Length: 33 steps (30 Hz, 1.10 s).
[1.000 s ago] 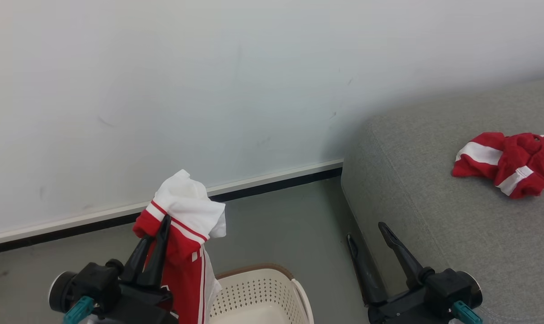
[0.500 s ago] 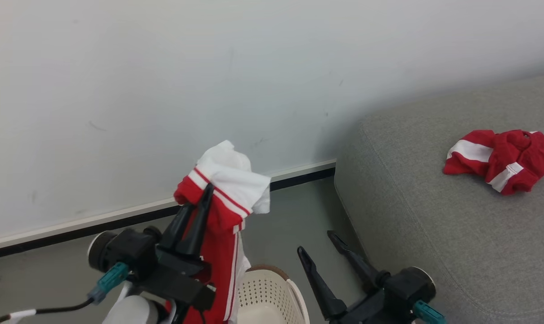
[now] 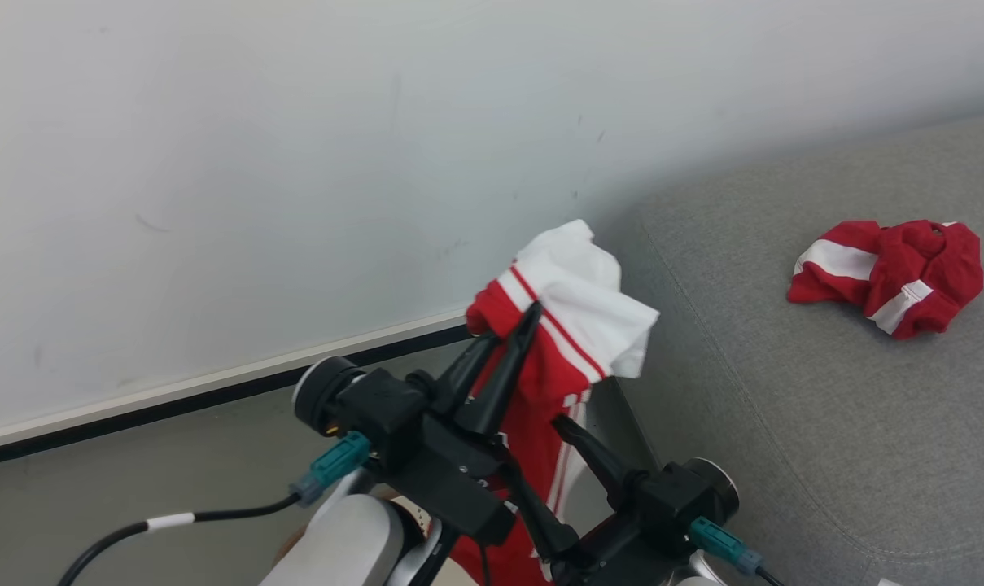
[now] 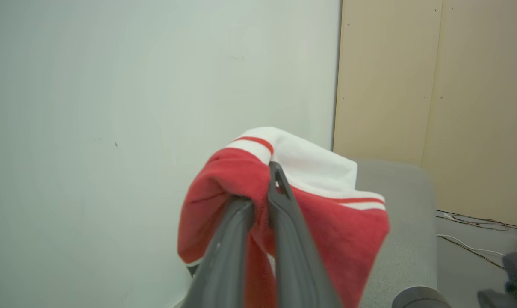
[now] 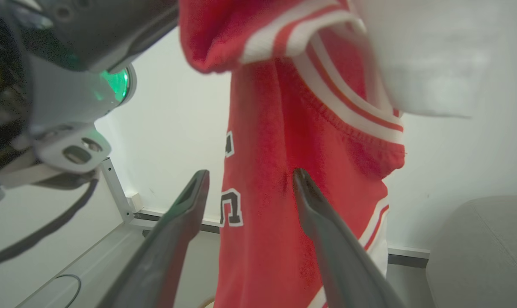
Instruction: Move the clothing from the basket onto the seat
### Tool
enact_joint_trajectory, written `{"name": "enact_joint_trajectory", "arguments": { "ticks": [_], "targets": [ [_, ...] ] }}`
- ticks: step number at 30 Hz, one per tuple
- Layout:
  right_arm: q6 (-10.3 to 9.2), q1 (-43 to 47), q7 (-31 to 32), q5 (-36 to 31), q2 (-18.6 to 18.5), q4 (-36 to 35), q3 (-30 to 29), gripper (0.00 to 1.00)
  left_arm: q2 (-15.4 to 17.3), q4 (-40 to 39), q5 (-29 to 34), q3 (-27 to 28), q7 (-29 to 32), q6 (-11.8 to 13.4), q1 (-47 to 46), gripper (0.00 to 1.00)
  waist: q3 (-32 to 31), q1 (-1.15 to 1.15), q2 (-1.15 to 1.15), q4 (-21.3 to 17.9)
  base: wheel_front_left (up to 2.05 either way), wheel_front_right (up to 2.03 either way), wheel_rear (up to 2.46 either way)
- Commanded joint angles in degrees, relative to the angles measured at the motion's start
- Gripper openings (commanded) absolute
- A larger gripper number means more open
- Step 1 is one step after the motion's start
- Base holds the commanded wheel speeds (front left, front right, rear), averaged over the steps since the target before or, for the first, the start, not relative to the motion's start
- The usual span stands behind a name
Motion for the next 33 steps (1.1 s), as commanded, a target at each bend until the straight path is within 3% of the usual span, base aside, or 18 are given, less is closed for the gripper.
{"name": "enact_joint_trajectory", "arguments": {
  "ticks": [1,10,12,25,26,27,33],
  "targets": [
    [0.01,-0.56,-0.04,-0.90,0.60,0.53,-0.63,1.00,-0.36,-0.62,0.73,-0.48,0.25,0.10,-1.00,0.00,0.01,-0.01,-0.01,-0.05,0.00,0.00,0.00],
    [0.01,0.64,-0.04,-6.35,2.60,3.38,-4.41,1.00,-1.45,-2.64,1.10,-2.88,1.45,0.84,-2.01,0.00,0.15,-0.01,-0.01,-0.54,0.00,0.00,0.00],
    [0.01,0.56,-0.04,-6.55,2.92,3.66,-4.57,0.00,-1.28,-2.74,1.03,-3.10,1.61,0.81,-1.80,0.00,0.23,-0.01,-0.01,-0.61,0.00,0.00,0.00],
    [0.01,0.02,-0.04,-5.32,2.53,1.94,-4.04,0.00,0.14,2.02,-0.74,-1.95,0.10,0.38,-1.06,0.00,1.04,-0.01,-0.01,-1.06,0.00,0.00,0.00],
    [0.01,0.06,-0.04,-5.28,2.48,1.74,-4.05,0.00,0.27,2.47,-0.43,-1.93,-0.32,0.40,-1.23,0.33,1.16,-0.01,-0.01,-1.11,0.00,0.00,0.00],
    [0.01,0.10,-0.04,-5.25,2.40,1.56,-4.05,0.00,0.23,2.79,-0.29,-1.89,-0.73,0.49,-1.30,1.00,1.30,-0.01,-0.01,-1.14,0.00,0.00,0.00],
    [0.01,0.28,-0.04,-4.83,1.85,0.73,-4.17,0.00,0.12,4.30,-0.21,-1.95,-1.83,0.99,-1.39,1.00,2.16,-0.01,-0.01,-1.28,0.00,0.00,0.00]
  ]
}}
